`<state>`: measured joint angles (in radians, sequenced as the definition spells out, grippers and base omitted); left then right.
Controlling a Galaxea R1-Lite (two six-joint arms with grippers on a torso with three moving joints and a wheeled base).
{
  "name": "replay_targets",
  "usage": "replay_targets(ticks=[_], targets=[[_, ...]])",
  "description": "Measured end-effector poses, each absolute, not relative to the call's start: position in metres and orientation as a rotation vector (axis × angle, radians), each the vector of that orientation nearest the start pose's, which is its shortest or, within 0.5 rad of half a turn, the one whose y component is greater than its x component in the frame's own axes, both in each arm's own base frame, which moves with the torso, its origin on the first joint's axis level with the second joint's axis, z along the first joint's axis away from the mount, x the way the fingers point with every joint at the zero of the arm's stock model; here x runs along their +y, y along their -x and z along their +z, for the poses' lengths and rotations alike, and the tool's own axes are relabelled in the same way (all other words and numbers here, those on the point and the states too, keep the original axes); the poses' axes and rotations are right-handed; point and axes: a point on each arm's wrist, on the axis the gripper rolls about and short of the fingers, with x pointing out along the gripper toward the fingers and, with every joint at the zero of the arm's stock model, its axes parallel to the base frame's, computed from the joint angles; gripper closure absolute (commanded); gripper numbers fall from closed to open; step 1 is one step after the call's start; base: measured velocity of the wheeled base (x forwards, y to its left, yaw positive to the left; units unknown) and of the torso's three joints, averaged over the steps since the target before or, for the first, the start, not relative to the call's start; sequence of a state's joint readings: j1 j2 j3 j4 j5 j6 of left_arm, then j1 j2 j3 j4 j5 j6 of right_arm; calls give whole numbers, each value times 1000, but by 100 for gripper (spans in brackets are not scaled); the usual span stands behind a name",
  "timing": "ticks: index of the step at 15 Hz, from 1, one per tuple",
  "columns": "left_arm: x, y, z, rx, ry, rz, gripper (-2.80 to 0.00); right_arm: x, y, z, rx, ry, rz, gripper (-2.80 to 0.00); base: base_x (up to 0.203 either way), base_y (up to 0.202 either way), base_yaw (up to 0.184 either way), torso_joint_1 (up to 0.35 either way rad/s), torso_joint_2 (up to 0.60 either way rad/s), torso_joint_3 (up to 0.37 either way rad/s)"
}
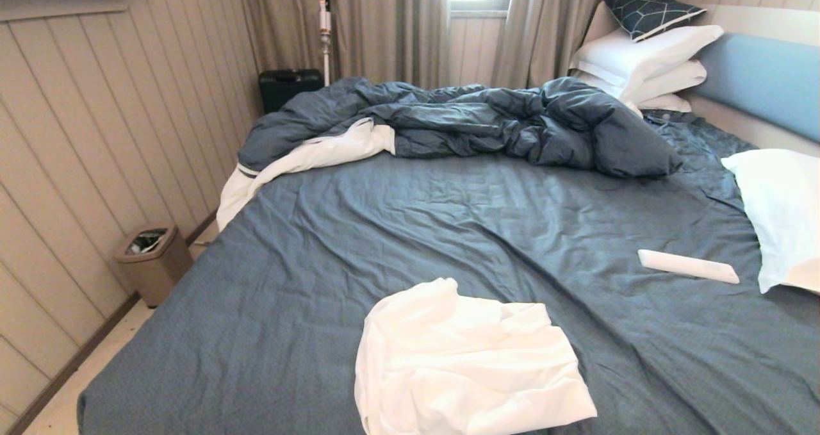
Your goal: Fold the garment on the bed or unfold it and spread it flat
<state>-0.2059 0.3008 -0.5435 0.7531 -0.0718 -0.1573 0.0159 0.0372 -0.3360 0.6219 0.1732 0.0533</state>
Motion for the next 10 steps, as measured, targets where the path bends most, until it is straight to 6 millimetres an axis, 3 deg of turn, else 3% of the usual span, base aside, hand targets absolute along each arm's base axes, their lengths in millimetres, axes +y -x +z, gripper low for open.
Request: replay_targets(ticks=[5, 10], targets=[[1, 46, 139, 416, 92, 48, 0, 2, 43, 90, 186, 14, 140, 0, 0, 0, 0, 0, 0, 0], [2, 34, 94, 209, -127, 109, 0, 2, 42, 86, 196, -6, 113, 0, 0, 0, 0, 0, 0, 0]])
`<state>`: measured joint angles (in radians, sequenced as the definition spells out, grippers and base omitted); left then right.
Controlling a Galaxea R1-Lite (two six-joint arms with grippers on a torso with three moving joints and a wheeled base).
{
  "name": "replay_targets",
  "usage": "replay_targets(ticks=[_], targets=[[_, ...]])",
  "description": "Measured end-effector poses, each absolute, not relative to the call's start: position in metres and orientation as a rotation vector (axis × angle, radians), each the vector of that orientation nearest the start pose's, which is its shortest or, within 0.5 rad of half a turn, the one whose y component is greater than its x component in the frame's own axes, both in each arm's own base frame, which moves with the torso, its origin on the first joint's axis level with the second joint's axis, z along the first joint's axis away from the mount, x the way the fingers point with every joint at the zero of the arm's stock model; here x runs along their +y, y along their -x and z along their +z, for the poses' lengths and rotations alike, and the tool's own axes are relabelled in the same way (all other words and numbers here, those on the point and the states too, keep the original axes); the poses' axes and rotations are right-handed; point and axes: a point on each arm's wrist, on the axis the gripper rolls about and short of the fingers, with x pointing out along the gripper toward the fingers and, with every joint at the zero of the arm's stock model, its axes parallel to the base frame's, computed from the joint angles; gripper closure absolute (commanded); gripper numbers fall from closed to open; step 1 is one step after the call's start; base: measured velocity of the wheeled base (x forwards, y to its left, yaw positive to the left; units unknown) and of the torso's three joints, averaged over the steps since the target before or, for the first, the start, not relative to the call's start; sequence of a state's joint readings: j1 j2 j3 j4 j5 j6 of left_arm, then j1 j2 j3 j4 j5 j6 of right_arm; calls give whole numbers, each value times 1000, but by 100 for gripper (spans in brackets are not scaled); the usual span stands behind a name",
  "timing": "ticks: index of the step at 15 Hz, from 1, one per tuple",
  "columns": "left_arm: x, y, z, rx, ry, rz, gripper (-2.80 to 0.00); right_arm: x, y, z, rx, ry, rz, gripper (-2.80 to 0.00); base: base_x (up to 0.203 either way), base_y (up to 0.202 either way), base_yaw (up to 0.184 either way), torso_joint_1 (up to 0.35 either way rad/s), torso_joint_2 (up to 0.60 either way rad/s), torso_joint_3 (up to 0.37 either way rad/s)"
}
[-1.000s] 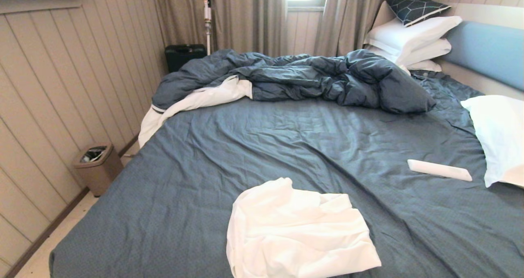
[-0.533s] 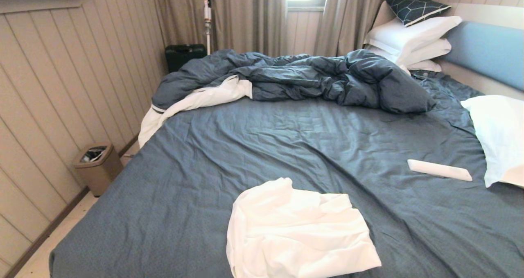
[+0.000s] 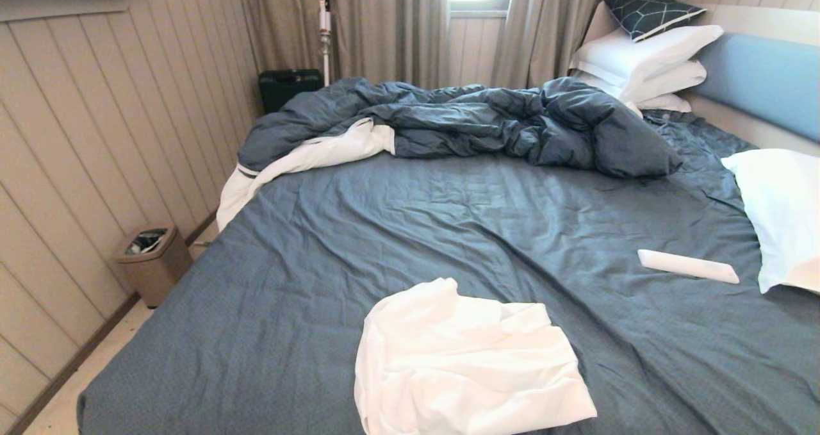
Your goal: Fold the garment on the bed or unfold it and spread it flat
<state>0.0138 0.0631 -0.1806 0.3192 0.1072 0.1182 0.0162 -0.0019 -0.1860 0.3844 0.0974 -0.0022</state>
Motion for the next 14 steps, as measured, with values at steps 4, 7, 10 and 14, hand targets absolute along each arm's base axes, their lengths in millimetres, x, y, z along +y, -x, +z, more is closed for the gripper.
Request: replay_targets(ticks=[4, 7, 10, 14], targets=[[1, 33, 85, 117, -139, 74, 0, 0, 42, 84, 212, 17, 68, 0, 0, 0, 0, 0, 0, 0], [0, 31, 79, 115, -95, -4, 0, 1, 41, 82, 213, 129, 124, 0, 0, 0, 0, 0, 0, 0], [0, 29, 77, 98, -82, -5, 0, 1, 40, 80, 219, 124, 92, 0, 0, 0, 0, 0, 0, 0], [0, 29, 76, 101, -72, -6, 0, 1, 34, 80, 143, 145, 84, 0, 0, 0, 0, 0, 0, 0]])
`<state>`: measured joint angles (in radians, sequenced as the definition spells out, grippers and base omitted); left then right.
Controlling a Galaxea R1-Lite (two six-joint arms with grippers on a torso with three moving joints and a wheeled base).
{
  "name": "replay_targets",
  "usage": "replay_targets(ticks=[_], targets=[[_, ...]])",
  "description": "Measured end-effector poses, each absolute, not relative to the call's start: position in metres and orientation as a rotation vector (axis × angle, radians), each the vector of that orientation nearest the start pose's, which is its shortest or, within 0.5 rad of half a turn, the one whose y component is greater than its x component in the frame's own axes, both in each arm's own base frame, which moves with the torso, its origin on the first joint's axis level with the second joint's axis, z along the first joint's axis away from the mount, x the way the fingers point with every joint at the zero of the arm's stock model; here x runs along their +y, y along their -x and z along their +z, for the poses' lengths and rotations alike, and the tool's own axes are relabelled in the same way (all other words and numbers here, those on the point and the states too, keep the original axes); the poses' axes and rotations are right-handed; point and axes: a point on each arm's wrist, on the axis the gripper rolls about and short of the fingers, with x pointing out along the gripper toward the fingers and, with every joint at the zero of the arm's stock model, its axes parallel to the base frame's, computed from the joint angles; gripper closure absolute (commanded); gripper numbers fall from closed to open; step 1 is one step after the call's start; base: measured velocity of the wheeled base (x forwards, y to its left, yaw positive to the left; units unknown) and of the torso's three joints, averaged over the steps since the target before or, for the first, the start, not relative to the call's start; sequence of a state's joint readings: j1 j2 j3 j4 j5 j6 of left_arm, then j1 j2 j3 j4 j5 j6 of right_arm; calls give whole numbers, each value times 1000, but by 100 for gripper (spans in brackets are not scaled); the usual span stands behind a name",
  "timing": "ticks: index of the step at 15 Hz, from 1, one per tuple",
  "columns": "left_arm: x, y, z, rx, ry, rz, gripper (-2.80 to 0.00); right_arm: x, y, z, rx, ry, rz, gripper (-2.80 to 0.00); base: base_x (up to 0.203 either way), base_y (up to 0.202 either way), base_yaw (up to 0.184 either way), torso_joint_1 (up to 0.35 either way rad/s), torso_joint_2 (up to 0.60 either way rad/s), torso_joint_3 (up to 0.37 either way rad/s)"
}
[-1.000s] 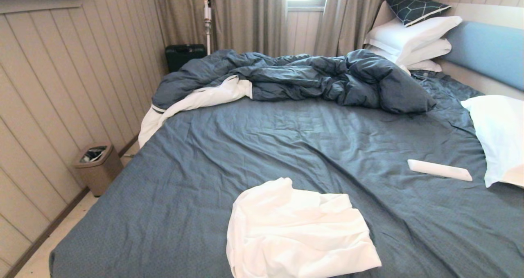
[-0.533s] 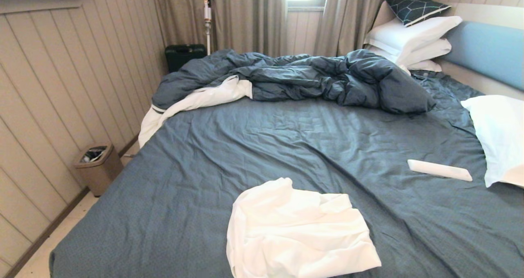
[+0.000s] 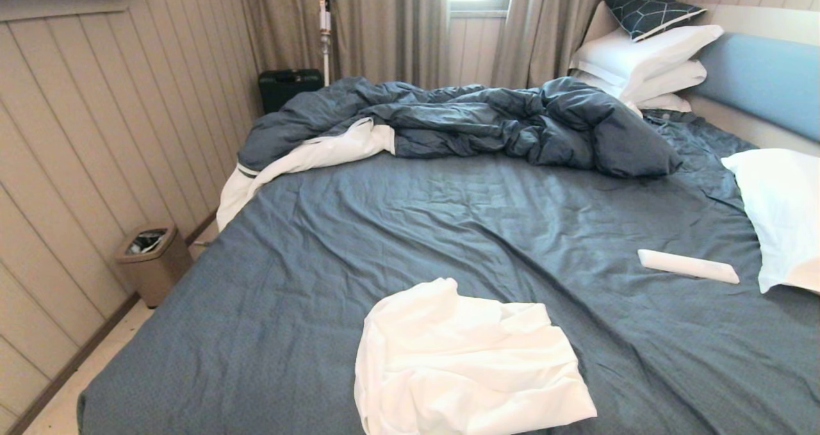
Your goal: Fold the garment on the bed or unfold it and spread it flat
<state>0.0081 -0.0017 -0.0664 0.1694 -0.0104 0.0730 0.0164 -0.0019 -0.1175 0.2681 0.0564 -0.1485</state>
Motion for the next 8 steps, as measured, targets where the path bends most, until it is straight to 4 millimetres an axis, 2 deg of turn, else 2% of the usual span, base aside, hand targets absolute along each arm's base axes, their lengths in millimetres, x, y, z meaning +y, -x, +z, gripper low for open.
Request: replay_targets(ticks=[8], targets=[[0, 28, 76, 98, -63, -3, 0, 0, 30, 77, 109, 108, 32, 0, 0, 0, 0, 0, 0, 0]])
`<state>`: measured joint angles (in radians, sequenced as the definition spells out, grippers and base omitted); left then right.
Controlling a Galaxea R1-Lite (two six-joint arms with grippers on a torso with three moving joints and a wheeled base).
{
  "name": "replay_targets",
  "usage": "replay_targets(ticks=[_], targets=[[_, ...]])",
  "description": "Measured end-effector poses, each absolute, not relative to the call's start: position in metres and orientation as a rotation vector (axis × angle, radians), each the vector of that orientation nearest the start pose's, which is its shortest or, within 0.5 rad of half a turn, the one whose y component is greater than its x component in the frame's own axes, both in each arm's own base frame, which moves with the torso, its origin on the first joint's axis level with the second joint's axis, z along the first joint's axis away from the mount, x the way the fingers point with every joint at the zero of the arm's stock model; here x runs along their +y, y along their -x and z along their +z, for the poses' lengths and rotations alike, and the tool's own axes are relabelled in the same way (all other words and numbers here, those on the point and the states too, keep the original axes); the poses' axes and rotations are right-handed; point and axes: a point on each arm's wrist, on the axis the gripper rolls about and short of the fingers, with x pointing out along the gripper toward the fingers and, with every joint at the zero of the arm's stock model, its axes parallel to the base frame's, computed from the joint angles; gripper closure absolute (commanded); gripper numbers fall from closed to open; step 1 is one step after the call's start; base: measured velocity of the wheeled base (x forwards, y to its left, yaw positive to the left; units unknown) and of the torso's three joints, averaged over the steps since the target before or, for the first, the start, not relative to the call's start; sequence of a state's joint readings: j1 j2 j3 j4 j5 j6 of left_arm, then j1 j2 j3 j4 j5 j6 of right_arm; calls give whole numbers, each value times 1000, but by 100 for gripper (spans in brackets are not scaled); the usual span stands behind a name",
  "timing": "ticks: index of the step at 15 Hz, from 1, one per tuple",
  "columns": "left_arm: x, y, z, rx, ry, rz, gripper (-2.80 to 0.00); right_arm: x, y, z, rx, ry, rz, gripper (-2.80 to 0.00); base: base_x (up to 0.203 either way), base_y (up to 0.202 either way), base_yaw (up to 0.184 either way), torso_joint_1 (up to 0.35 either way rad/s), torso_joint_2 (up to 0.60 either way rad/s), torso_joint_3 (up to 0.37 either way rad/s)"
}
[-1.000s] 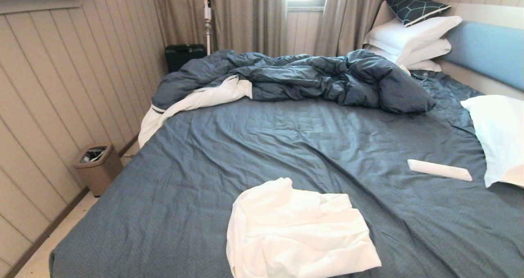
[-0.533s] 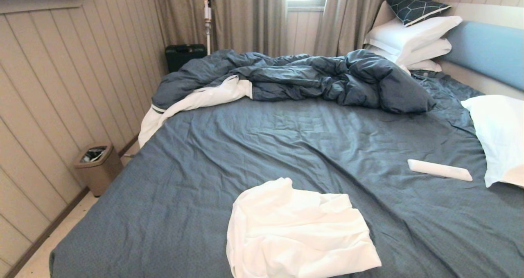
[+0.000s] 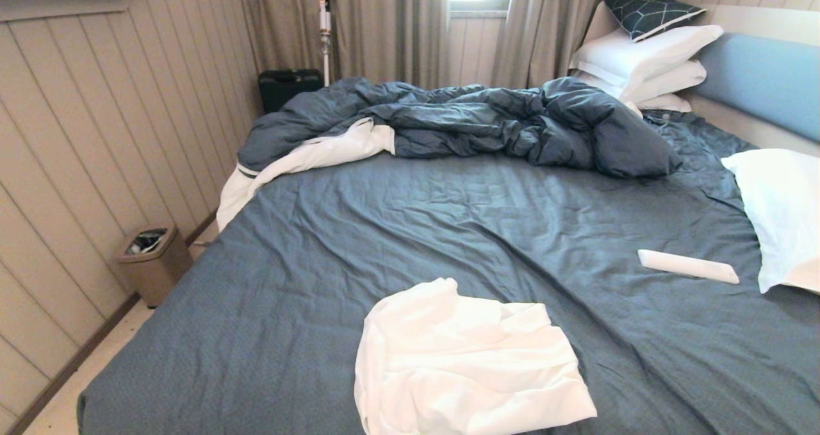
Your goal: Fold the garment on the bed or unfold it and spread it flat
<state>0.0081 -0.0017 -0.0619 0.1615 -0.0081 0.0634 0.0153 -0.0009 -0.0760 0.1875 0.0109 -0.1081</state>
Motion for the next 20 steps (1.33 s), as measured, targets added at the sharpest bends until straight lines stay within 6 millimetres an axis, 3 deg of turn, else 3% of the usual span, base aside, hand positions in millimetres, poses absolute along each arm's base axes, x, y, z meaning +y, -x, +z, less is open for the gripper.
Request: replay_targets(ticks=[3, 7, 20], targets=[[0, 27, 76, 66, -70, -4, 0, 0, 24, 80, -19, 94, 20, 0, 0, 0, 0, 0, 0, 0], [-1, 26, 76, 61, -70, -12, 0, 0, 23, 76, -4, 20, 12, 0, 0, 0, 0, 0, 0, 0], [0, 26, 76, 58, -2, 8, 0, -1, 23, 76, -3, 6, 3, 0, 0, 0, 0, 0, 0, 0]])
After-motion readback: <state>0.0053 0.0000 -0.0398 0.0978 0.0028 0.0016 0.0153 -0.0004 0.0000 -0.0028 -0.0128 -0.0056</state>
